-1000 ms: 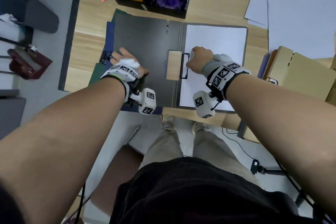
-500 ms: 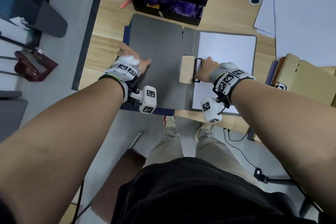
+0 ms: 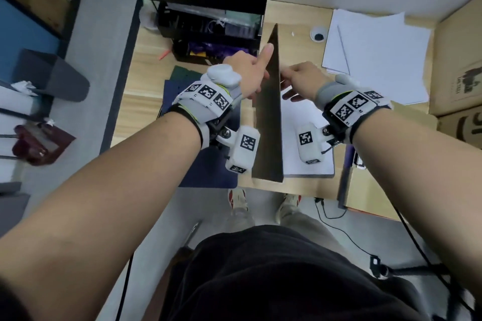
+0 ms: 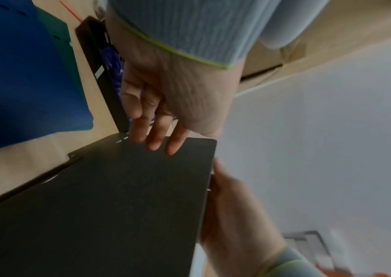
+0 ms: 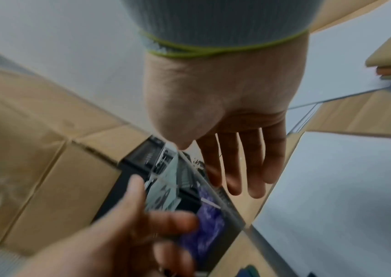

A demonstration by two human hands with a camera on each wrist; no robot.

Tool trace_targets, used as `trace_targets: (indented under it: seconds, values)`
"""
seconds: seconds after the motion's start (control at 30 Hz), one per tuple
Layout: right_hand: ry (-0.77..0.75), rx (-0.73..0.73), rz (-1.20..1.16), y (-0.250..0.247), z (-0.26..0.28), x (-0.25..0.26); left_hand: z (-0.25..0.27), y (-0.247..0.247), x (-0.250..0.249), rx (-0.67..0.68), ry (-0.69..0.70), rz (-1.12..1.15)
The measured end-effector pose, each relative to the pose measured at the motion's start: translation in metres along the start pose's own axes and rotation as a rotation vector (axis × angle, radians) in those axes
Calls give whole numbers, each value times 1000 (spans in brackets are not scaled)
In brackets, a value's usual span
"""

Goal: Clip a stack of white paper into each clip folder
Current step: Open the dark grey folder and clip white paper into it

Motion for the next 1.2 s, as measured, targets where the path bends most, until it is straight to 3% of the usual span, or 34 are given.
trace_targets:
  seconds: [0.17,0.3,0.43,0.63,0.77,0.87,0.97,1.03,1.1,1.2]
  values:
    - [105,-160,-212,-64,15,-37,-23,54,-17,110,-5,-201]
    - [188,-210,-109,-79,16,-84,-36,95,11,201,-128,-354]
    - [305,-164,27,-71,8,-126,-38,122,35,270,-276,-441]
    - [403,-46,-32,-47,-8,-167,-36,148,55,299,-383,-328]
    - [382,-42,-5,-44,-15,-170,-38,145,53,275,-463,-234]
    - [377,-32,26,-45,-15,-165,-39,155,68,390,-593,-4]
    - [392,-22,7,-44,-14,-165,-61,158,105,295,-626,28]
    - [399,-28,-30,-42,-17,-170,-69,163,121,301,-627,33]
    - [397,-20,-72,-38,-18,-171,-56,151,103,277,-612,60]
    - [394,-39,-127,-36,-10,-166,-40,120,71,129,-558,120]
Point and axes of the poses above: each hand's wrist, its own z-axis away from the middle knuckle, its own y-axis out of the palm, x = y × z, the point moved 7 cm from there along -z, towards the middle knuckle, and after that the axes turned 6 degrees about x, right-handed, at the moved point
